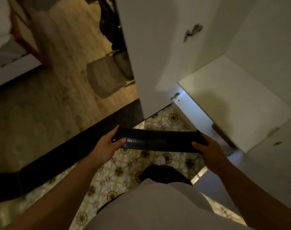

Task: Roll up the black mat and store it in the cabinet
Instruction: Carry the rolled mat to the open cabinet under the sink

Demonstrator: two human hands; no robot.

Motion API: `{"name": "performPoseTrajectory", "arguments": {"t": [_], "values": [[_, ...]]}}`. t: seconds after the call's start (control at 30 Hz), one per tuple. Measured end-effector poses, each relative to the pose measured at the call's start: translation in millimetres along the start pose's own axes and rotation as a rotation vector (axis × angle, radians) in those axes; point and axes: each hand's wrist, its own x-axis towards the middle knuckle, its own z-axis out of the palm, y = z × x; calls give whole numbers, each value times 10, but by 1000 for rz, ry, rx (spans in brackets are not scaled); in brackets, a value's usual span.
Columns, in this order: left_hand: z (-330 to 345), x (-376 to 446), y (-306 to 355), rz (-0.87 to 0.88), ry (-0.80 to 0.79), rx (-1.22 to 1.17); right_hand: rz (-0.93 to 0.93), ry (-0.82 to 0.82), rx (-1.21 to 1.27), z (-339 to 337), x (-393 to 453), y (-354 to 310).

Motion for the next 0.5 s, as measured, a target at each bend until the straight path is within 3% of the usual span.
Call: {"name": "performPoseTrajectory", "arguments": {"t": [0.13, 0.37, 0.5], "values": [[85, 637, 497, 32, -104, 55, 53, 127, 177, -185, 240, -112], [447, 1619, 1284, 147, -286, 305, 71, 377, 264, -478, 333, -229], [746, 2027, 1564, 175, -391, 307, 93, 513, 353, -645, 414, -217]]}}
